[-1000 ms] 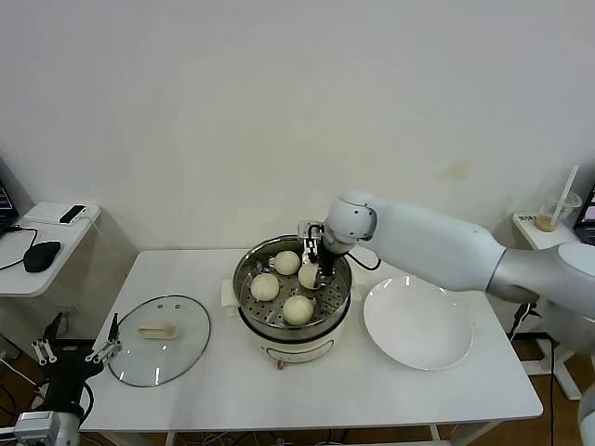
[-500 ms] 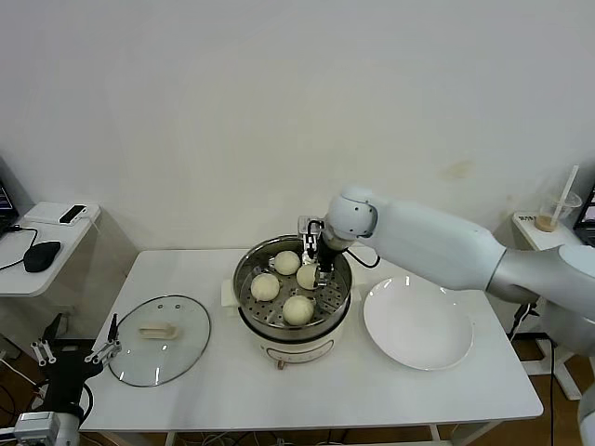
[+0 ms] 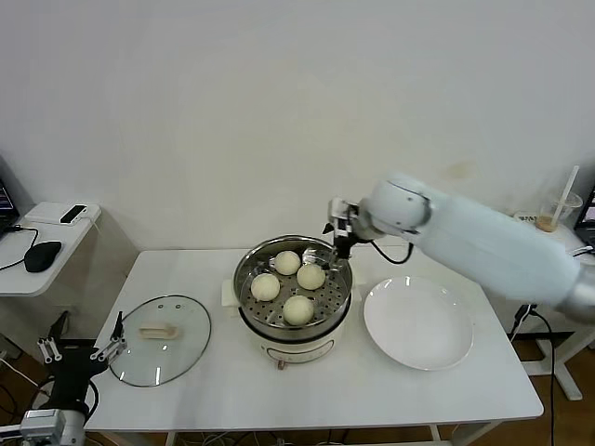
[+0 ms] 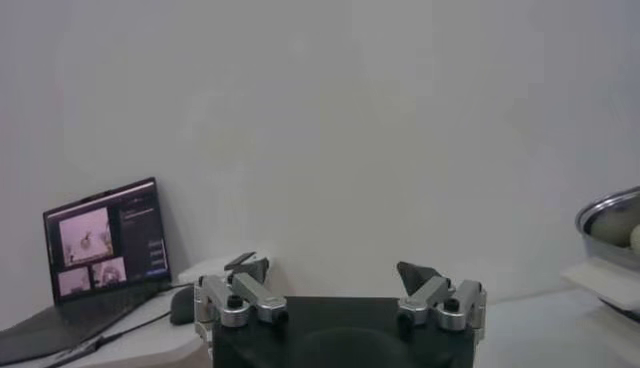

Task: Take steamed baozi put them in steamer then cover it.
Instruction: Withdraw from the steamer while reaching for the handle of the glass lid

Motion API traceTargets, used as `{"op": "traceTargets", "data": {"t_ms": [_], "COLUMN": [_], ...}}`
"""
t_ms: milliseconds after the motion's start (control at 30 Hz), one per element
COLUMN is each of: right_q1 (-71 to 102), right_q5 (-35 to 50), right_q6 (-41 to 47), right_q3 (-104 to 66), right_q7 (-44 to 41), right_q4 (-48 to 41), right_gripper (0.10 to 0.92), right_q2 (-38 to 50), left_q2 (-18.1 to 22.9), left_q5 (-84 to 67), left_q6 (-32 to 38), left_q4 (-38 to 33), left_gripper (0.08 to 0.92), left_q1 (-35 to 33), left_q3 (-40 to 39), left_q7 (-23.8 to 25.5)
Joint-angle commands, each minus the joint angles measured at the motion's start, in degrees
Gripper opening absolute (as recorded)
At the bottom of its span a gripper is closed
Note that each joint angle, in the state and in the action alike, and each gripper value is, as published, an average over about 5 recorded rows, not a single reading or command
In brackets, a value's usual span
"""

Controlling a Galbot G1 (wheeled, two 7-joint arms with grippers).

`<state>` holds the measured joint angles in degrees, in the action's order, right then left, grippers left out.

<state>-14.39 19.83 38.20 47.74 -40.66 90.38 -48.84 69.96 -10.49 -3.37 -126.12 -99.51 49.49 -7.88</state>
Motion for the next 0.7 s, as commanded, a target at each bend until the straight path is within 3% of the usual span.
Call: {"op": "traceTargets", "data": {"t_ms": [33,200,400,700], "right_q1": [35.46,60.89,82.75,98.52], "right_q5": [1.83,-5.50,-11.70,-11.25], "right_q6": [-13.12,-23.20,-36.18,-49.01], "right_q3": [-32.54,-56.04,-78.82,-95.18], "right_q7": [25.65,30.08,29.22,24.91], "right_q4": [17.98,19.28,20.40,20.13], "right_gripper": [0.823,0.823,0.823,0.823], "right_q2": [17.56,12.06,-2.77,-23.81], "left_q2": [0.11,0.28,0.47,-1.67], "left_q5": [0.45,1.58,6.66,34.54], "left_q6": [0.05,0.05,0.54,4.31], "left_q4": [0.66,1.23,3.88,11.13], "left_gripper": [0.823,0.823,0.823,0.823], "left_q1": [0.49,1.00,2.05,4.21], "left_q3": [-0.54,-1.42,-2.35,-4.13], "left_q7": [0.00,-0.13,-0.80,-1.87]}}
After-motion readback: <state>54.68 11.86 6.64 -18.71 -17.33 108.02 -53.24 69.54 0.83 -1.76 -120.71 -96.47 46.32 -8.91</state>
